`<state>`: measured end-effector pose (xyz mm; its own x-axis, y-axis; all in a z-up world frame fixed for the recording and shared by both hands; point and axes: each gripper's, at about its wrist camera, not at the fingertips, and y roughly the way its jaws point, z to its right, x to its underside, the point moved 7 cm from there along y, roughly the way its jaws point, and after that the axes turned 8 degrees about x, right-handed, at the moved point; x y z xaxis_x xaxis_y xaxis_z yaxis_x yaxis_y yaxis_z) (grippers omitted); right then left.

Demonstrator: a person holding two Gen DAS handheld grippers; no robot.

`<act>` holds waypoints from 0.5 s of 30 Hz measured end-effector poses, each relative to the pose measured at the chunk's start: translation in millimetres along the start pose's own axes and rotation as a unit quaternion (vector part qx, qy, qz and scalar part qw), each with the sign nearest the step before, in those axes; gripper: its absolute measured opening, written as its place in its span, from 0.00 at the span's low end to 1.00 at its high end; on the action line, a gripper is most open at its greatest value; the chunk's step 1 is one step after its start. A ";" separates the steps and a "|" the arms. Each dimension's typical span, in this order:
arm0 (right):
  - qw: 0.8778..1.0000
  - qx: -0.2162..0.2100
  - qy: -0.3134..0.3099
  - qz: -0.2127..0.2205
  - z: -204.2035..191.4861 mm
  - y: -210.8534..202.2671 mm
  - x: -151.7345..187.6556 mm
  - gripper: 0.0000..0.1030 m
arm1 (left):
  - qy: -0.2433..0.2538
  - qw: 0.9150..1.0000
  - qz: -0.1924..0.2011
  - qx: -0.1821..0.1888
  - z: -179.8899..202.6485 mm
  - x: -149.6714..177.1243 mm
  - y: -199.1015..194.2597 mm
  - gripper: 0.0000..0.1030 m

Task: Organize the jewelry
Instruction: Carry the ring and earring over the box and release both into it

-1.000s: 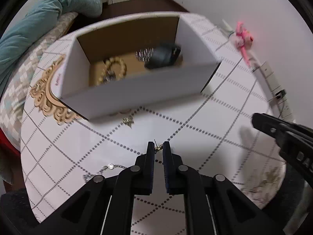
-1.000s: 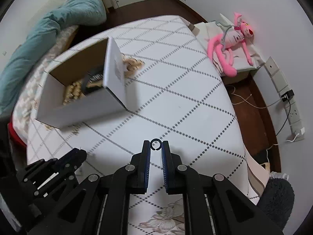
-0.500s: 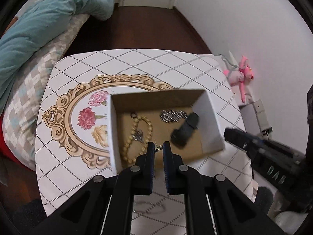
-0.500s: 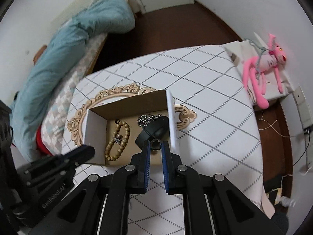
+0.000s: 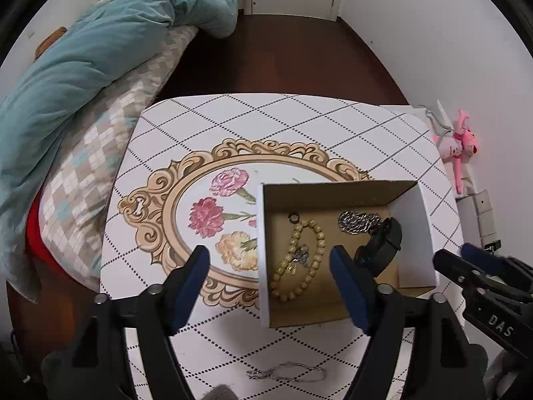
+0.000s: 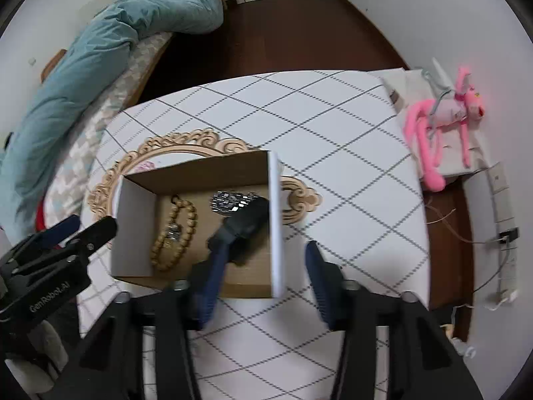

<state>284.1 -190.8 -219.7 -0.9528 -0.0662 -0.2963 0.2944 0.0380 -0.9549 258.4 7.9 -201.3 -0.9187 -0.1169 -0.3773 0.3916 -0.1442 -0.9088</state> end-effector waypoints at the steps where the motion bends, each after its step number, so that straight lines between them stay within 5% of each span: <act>1: 1.000 0.009 -0.002 0.002 1.7 -0.3 1.8 0.70 | 0.000 1.000 0.002 -0.005 -1.2 1.3 -0.2 0.88; 3: 1.000 0.027 -0.011 0.001 2.7 1.4 6.1 0.93 | 0.000 1.000 0.006 -0.011 -3.2 5.6 -0.8 0.99; 15: 0.998 0.048 -0.014 0.032 -1.4 -24.0 7.5 1.00 | -0.005 0.999 0.023 -0.029 -10.3 6.1 -26.6 0.99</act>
<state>269.8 -190.8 -199.0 -0.9294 -0.0947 -0.3566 0.3625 -0.0534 -0.9305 241.8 21.1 -181.2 -0.8995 -0.1320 -0.4165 0.4285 -0.0810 -0.8999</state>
